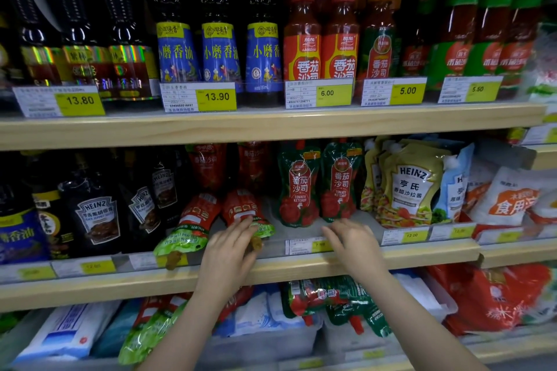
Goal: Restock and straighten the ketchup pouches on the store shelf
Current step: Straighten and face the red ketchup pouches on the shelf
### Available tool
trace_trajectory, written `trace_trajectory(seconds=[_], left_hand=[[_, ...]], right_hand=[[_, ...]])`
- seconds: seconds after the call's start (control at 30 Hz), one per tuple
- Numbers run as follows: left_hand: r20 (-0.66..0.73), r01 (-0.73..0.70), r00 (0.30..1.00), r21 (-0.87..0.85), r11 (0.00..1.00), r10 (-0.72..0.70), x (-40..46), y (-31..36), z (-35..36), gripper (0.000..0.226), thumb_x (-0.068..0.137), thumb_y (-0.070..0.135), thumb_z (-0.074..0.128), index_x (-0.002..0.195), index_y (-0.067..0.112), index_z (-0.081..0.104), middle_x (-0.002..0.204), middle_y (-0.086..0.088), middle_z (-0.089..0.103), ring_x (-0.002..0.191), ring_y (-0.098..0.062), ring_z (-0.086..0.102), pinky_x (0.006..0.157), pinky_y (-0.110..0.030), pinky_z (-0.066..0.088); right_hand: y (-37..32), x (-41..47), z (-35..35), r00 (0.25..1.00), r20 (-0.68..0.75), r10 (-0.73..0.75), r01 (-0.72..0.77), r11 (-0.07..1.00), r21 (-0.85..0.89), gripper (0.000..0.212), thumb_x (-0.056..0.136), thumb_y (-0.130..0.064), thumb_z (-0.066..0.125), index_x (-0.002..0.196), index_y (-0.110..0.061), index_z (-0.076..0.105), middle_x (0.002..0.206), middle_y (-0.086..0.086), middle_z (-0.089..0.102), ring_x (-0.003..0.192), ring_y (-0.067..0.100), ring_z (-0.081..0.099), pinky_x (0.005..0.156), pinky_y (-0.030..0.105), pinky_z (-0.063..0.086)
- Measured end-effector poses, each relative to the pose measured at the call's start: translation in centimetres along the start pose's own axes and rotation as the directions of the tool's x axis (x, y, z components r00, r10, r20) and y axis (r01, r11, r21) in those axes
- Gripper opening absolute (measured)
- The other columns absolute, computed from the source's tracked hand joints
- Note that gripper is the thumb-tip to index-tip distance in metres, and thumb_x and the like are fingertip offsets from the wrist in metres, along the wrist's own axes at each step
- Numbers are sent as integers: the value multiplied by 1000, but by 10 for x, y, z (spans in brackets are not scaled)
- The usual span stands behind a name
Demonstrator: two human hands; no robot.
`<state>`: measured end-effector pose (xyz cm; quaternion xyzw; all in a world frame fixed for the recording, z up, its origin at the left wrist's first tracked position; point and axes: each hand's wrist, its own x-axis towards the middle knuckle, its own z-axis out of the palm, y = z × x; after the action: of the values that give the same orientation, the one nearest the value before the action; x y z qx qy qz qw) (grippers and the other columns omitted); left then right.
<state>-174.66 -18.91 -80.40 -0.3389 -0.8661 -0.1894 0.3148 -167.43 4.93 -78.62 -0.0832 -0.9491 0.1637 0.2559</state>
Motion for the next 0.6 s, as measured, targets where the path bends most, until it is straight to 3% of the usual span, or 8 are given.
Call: trace_trajectory(seconds=[0.1,0.23,0.3,0.4,0.5,0.6], left_hand=[[5,-20,1000,-42,999,20,-2,1,-7,43,68,8,81,108,12,68,120,-6,65,109,-27,62,87,-43,51],[-63,-67,996,-74,995,62,-5,6,-24,32,73,14,78,105,15,69,114,-1,68,105,-21,64,84,-38,53],[-150,-128,982,-66,990,117,1,10,-37,20,82,26,68,99,15,70,105,1,71,95,-16,68,74,-30,54],[-246,-159,959,-45,986,143,21,16,-62,33,88,39,50,83,12,68,72,1,70,61,-14,66,50,-22,46],[-263,-35,965,-94,995,9,49,12,-79,37,88,46,48,71,15,56,53,2,56,45,-18,55,42,-23,35],[-156,129,970,-308,943,-184,74,4,-73,32,87,47,55,81,16,59,66,-1,65,62,-23,64,50,-30,45]], right_hand=[[6,-3,1,998,39,-51,52,998,-27,33,95,-35,42,96,-14,68,92,2,66,93,21,56,81,31,30],[5,-3,2,998,-2,-55,55,998,1,31,95,-33,44,97,-13,68,92,3,67,92,22,56,79,32,29],[5,-3,2,999,0,-54,54,999,2,31,95,-34,44,97,-14,68,92,2,67,92,22,56,79,32,30],[4,-3,1,999,8,-50,50,999,7,30,95,-33,45,96,-14,68,91,2,67,92,22,56,79,33,31],[4,-3,1,999,12,-37,37,999,15,30,95,-32,45,90,-13,68,85,3,64,89,23,56,78,34,31],[5,-2,2,999,24,-26,26,1000,8,31,95,-33,43,88,-14,67,83,2,63,89,23,55,76,33,29]])
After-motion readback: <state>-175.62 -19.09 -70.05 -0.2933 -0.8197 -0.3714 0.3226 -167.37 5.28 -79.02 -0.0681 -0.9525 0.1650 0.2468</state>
